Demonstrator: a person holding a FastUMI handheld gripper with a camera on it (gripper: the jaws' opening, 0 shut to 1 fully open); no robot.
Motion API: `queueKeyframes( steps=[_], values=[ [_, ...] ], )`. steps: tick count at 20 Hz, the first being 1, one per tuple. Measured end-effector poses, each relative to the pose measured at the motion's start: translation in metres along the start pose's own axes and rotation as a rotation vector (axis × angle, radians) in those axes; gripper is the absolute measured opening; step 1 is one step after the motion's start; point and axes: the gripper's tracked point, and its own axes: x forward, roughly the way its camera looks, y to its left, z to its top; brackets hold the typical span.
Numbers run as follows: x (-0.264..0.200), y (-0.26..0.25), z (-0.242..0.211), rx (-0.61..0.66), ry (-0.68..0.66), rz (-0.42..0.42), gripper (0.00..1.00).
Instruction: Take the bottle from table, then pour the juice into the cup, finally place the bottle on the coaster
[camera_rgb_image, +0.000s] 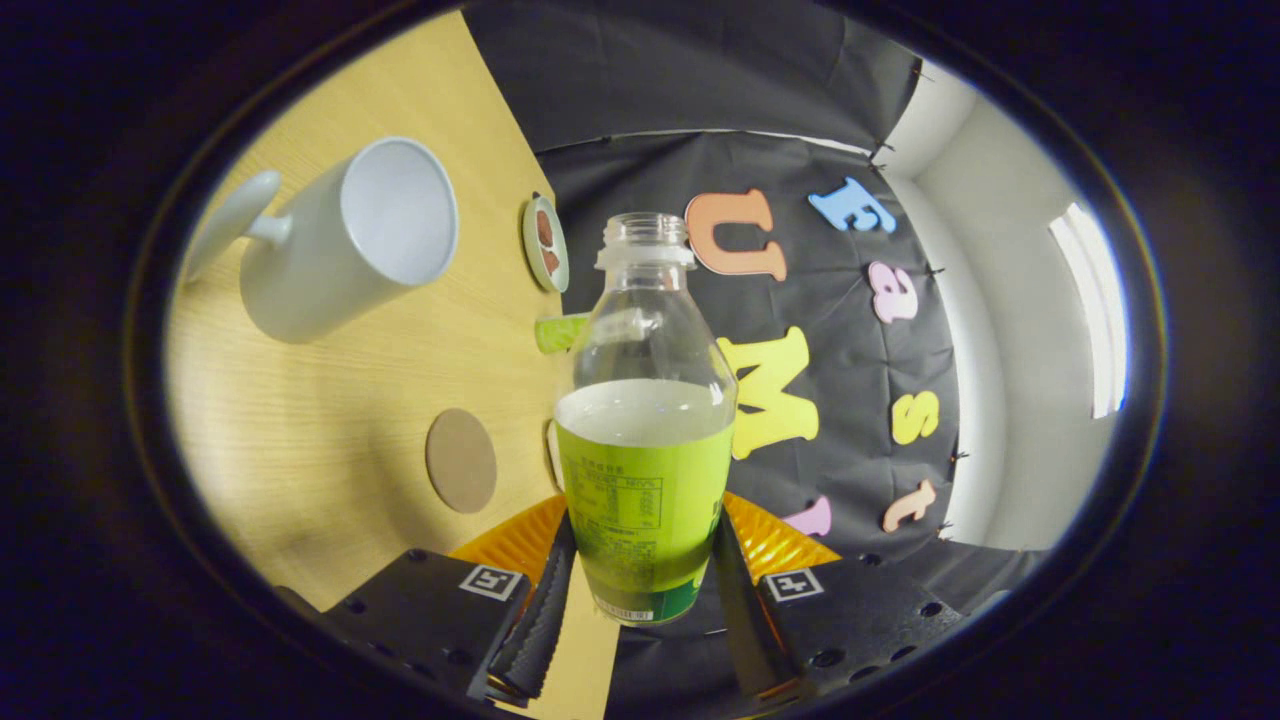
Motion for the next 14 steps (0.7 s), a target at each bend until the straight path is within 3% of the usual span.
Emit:
queueKeyframes(
  steps=[14],
  values=[
    [0.001, -0.027, 0.006, -0.203, -0.035, -0.070, 0.73]
  ],
)
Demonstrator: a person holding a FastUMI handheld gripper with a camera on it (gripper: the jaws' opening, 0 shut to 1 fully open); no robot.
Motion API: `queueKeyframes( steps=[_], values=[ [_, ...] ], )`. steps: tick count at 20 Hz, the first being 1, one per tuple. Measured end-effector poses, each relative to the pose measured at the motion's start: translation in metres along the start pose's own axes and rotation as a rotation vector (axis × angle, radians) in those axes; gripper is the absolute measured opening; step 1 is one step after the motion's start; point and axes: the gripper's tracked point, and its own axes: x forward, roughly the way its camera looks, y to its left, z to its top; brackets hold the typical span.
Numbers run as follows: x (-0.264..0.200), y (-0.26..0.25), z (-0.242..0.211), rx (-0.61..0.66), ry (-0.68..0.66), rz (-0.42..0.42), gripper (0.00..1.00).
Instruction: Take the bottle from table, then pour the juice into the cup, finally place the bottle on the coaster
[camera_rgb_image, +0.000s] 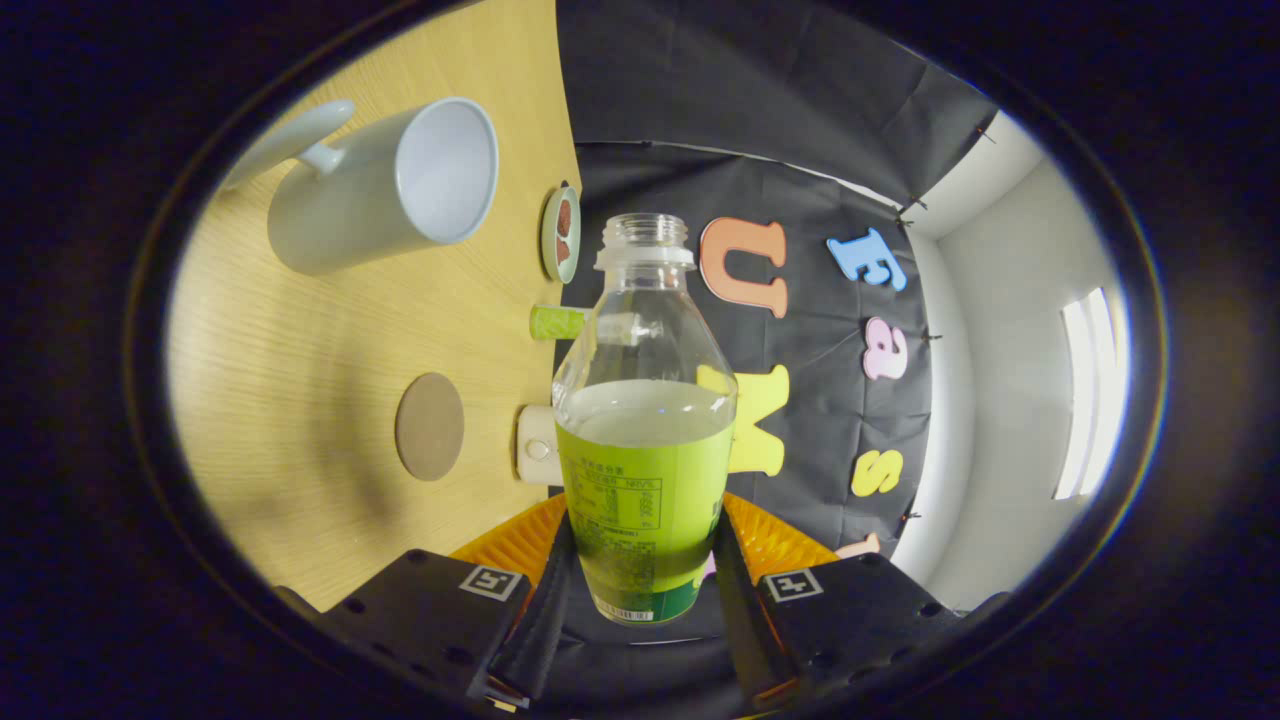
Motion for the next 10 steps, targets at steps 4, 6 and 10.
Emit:
queueKeyframes(
  steps=[4, 6, 10],
  values=[
    [-0.003, -0.003, 0.007, -0.039, -0.012, -0.002, 0.73],
    [-0.002, -0.005, 0.009, -0.050, -0.019, -0.005, 0.73],
    [-0.002, -0.007, 0.015, -0.069, -0.027, -0.006, 0.74]
  ],
)
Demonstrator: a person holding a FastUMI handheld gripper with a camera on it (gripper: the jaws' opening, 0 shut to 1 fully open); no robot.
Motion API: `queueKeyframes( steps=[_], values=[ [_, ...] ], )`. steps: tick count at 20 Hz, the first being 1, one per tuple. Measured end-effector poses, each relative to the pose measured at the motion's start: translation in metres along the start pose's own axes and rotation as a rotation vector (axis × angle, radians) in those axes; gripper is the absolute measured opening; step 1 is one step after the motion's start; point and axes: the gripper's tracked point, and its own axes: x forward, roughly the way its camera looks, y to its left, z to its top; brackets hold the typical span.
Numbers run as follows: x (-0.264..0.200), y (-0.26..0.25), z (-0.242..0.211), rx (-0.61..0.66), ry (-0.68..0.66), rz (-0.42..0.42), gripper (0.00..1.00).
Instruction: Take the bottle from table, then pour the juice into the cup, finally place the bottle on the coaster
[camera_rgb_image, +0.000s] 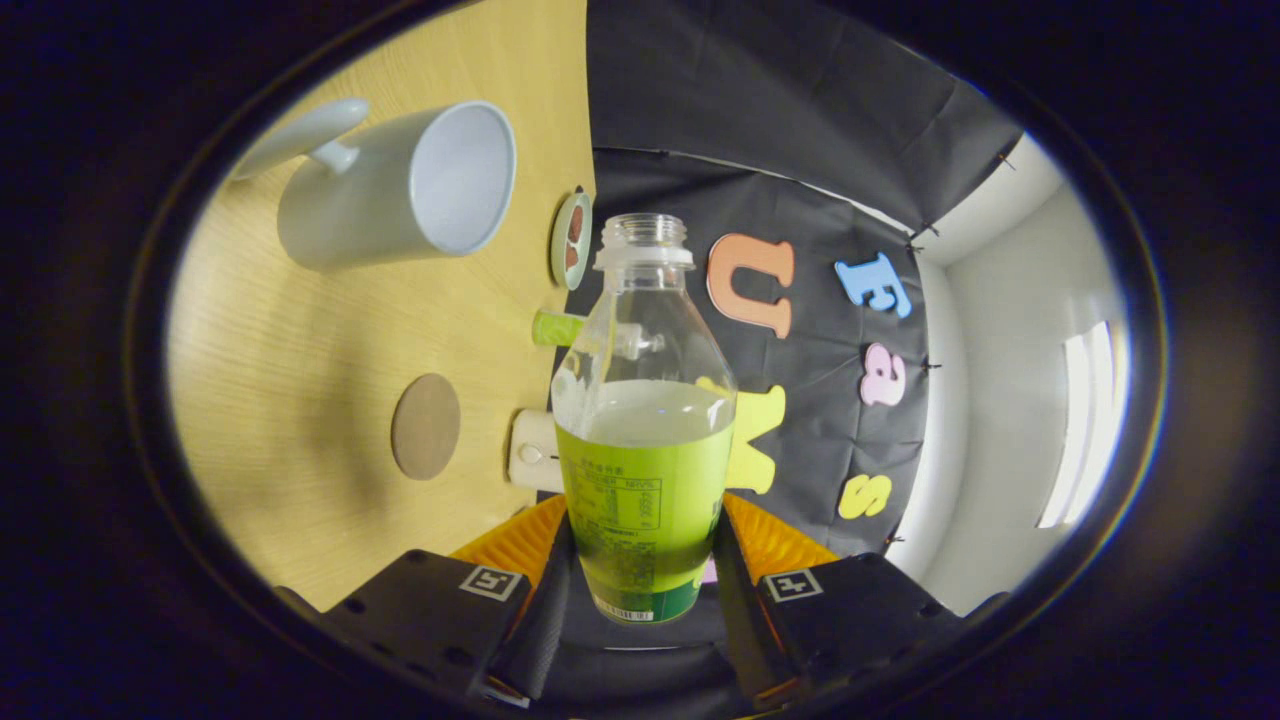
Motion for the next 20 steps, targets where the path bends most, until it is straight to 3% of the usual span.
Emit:
queueKeyframes(
  steps=[20],
  values=[
    [0.000, -0.020, 0.017, -0.108, -0.028, -0.030, 0.74]
  ],
)
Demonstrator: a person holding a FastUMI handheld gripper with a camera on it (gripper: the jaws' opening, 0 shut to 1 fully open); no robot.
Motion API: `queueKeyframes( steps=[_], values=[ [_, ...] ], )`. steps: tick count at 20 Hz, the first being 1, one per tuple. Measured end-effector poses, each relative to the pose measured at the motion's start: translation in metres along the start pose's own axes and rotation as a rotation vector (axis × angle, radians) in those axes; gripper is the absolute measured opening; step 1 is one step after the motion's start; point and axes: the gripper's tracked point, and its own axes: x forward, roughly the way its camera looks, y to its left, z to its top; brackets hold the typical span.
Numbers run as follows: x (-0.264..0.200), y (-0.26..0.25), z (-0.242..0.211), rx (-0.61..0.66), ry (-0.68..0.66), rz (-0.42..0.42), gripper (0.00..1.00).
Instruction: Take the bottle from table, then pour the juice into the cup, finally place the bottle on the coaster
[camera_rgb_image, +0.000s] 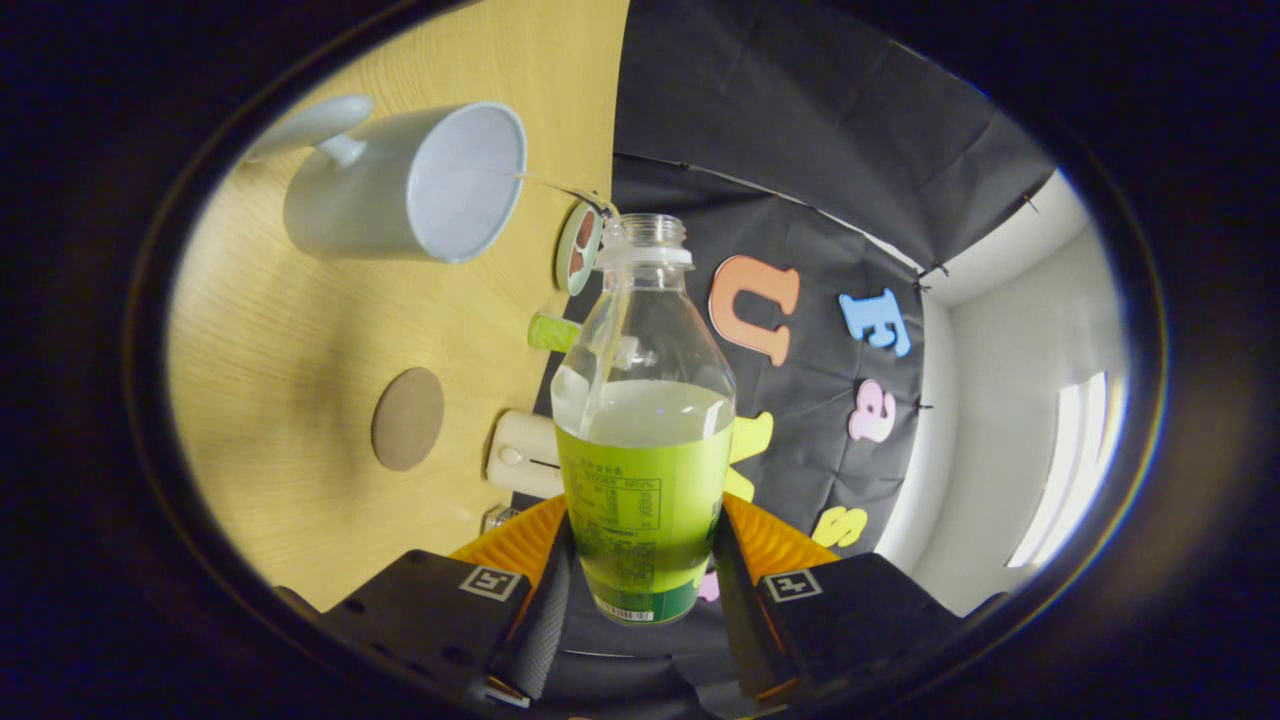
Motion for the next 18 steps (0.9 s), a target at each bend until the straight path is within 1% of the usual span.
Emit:
queueKeyframes(
  steps=[7, 18],
  values=[
    [0.003, -0.005, 0.002, -0.015, -0.004, 0.001, 0.74],
    [0.004, -0.030, -0.006, -0.057, 0.004, -0.051, 0.73]
  ],
)
